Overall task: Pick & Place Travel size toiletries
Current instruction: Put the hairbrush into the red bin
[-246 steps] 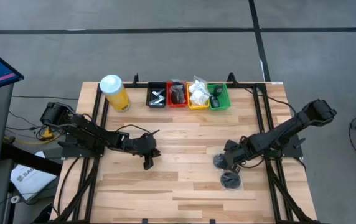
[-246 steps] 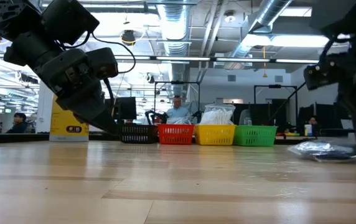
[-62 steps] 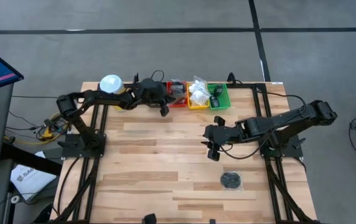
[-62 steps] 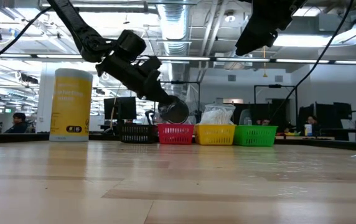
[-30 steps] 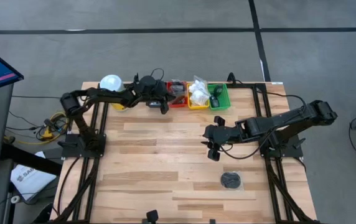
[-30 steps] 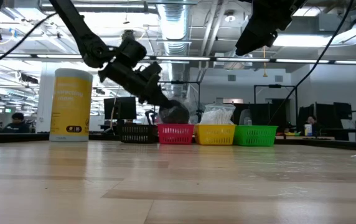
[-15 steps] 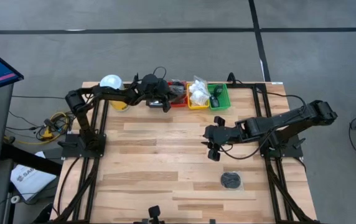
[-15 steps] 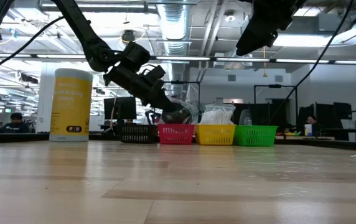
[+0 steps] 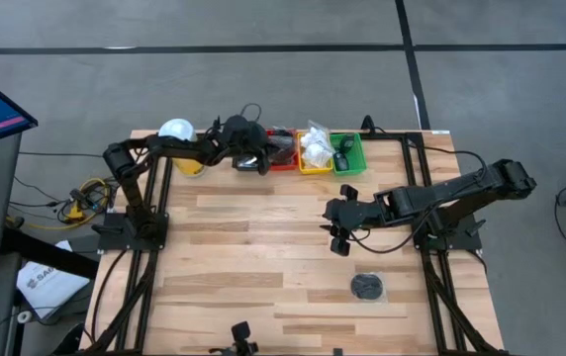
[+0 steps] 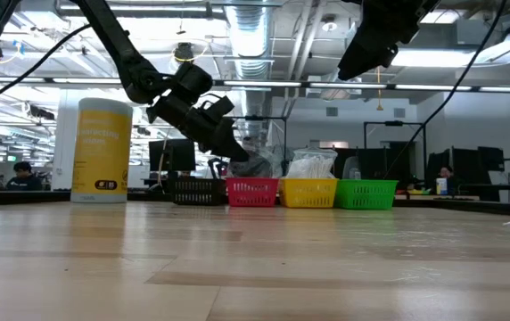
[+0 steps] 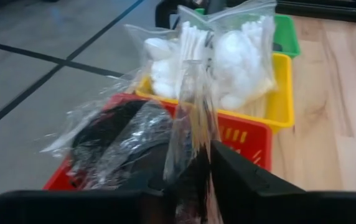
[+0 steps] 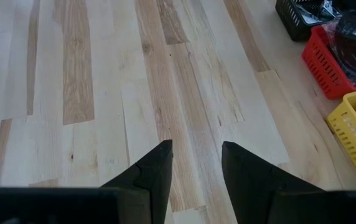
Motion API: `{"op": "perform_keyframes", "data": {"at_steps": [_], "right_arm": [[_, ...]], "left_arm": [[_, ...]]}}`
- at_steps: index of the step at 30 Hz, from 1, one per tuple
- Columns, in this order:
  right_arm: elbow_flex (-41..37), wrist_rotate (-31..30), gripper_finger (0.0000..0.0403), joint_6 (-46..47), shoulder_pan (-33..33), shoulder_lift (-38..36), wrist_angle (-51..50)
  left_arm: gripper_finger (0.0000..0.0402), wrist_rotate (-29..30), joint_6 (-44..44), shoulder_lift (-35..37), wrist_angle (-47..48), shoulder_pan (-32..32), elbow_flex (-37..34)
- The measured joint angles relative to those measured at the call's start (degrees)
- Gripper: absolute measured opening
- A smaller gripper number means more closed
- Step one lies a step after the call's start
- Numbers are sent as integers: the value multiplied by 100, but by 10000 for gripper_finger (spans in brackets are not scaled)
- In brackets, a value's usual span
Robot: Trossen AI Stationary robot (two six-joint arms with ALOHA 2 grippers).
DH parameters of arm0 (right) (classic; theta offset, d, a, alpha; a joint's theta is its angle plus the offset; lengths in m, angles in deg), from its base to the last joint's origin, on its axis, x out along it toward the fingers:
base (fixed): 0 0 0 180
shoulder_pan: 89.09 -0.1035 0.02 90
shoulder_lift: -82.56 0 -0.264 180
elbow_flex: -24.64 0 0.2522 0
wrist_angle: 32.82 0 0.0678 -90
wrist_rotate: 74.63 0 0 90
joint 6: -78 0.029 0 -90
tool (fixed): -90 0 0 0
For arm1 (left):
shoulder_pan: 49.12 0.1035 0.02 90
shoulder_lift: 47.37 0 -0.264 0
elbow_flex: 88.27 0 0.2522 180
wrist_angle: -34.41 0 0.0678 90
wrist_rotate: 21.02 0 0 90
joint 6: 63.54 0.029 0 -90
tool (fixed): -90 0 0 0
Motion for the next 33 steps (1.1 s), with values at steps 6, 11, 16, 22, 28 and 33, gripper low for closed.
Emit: {"op": "perform_keyframes", "data": {"at_steps": [6,11,16,22,28,33], "right_arm": [[0,0,129,-16,0,0,2],[0,0,129,-17,0,0,4],[0,0,129,-17,2,0,4],[-4,0,129,-17,2,0,9],[-226,-2,129,-14,14,0,137],[-247,-2,129,-15,13,0,153]], "left_arm": [[125,2,-10,0,1,8,0],[172,3,-28,0,-10,7,0],[201,261,-30,0,-190,-11,0],[207,695,-178,4,-440,-9,-1],[192,693,-176,4,-437,-81,-2],[179,578,-172,6,-196,-172,-2]]}}
